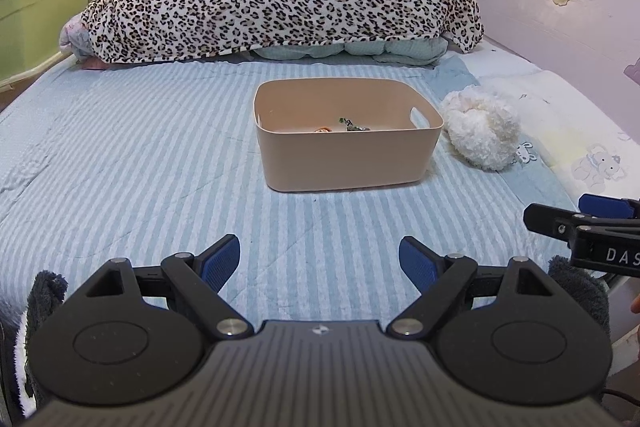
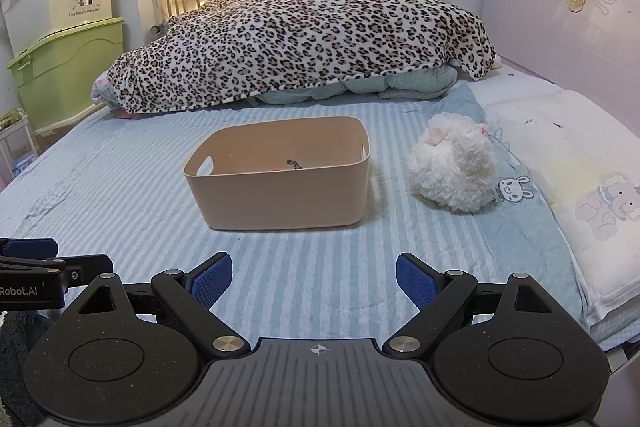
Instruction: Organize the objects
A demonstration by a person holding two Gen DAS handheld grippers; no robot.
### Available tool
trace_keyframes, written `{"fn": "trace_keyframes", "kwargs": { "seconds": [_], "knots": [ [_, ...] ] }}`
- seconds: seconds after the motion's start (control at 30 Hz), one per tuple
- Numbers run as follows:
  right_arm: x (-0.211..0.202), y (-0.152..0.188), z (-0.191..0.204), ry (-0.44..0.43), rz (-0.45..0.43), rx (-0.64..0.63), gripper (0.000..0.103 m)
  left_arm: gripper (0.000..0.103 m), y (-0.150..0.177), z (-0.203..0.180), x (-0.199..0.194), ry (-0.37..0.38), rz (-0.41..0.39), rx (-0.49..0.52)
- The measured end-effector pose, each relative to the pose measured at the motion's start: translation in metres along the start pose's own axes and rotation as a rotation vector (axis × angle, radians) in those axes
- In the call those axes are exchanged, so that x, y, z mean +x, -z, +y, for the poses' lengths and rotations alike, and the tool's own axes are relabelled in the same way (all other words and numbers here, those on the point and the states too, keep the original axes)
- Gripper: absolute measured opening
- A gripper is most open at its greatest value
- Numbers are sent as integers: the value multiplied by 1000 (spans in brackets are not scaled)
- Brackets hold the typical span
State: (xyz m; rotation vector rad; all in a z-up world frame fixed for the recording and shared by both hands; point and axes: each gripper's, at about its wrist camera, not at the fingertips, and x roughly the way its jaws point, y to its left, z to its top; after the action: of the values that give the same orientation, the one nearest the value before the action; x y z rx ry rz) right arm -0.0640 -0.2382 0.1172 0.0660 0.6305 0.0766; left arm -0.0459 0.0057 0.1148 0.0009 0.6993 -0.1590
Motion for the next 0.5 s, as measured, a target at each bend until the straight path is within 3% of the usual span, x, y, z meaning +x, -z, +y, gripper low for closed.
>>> {"fn": "trace_keyframes", "kwargs": {
  "seconds": [0.5],
  "knots": [
    [-3, -4, 1, 6, -10, -6, 90, 90, 1, -2, 2, -1, 14, 7]
  ]
}}
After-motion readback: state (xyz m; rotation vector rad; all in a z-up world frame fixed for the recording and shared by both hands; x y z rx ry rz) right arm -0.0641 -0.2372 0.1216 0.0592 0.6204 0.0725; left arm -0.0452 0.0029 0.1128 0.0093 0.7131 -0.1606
